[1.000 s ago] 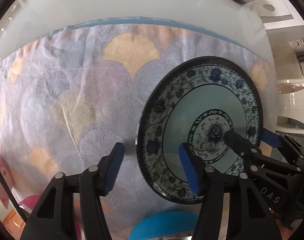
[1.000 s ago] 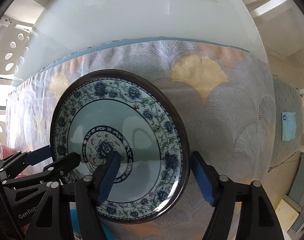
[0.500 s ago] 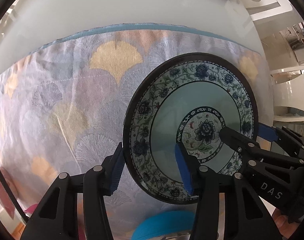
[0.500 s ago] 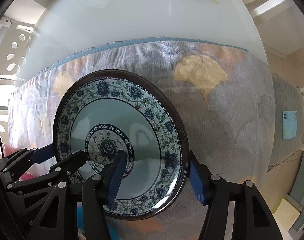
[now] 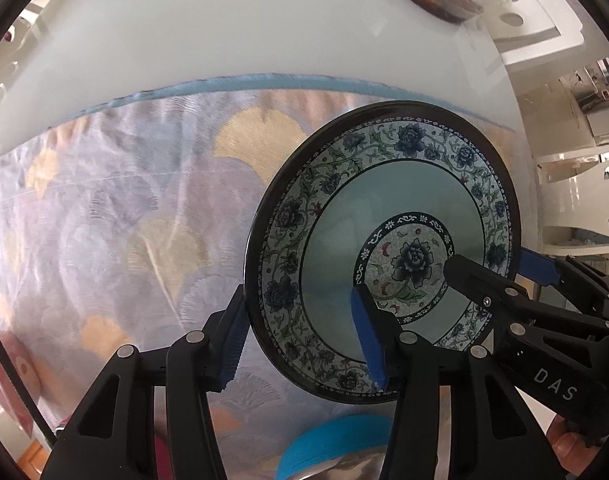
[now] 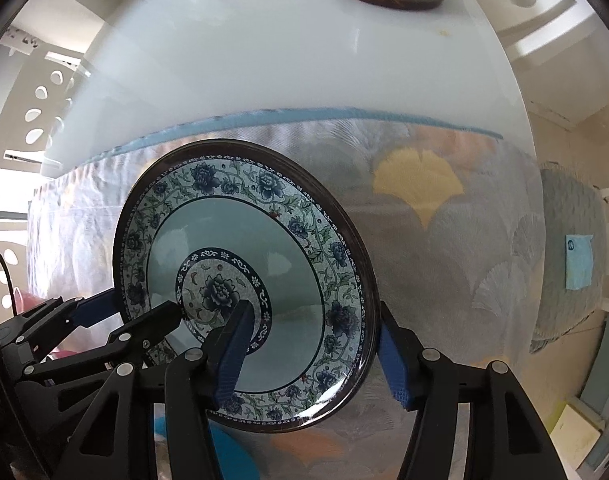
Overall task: Organize plates and bowls
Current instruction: 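Lift the third floral plate and carry it toward the pink bowl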
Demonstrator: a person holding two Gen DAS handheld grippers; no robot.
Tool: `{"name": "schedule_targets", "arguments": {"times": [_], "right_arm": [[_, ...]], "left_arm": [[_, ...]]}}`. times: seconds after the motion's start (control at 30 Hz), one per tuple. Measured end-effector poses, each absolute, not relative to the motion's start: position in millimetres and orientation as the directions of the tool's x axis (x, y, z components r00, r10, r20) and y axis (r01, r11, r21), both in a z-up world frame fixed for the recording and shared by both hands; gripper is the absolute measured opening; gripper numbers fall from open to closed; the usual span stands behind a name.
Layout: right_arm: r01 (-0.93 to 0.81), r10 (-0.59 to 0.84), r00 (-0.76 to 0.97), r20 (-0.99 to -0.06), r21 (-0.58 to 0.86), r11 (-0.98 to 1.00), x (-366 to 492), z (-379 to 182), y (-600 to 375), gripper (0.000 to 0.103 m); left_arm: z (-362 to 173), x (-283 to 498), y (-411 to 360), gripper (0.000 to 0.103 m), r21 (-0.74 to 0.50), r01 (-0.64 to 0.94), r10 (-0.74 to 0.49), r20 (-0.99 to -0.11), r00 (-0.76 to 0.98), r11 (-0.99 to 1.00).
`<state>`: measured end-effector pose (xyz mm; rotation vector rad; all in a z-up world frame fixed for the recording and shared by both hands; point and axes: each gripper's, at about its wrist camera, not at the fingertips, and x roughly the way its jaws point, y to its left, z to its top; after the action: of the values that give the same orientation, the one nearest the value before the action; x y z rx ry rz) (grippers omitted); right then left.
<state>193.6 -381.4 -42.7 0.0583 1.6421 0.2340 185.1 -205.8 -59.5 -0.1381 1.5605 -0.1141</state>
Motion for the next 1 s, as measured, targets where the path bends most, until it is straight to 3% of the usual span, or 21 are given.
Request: {"name": "schedule_targets", "arguments": {"times": [1.0], "right_arm": [[-0.284,0.203,-0.012,-0.979,0.198,0.938,159.0,29.9,-283.7,0.059]], "left_arm": [[-5.7,161.5,-141.6,0.050,-0.169,-0.177,-0.146,-0.980,0.136,0.970]]}}
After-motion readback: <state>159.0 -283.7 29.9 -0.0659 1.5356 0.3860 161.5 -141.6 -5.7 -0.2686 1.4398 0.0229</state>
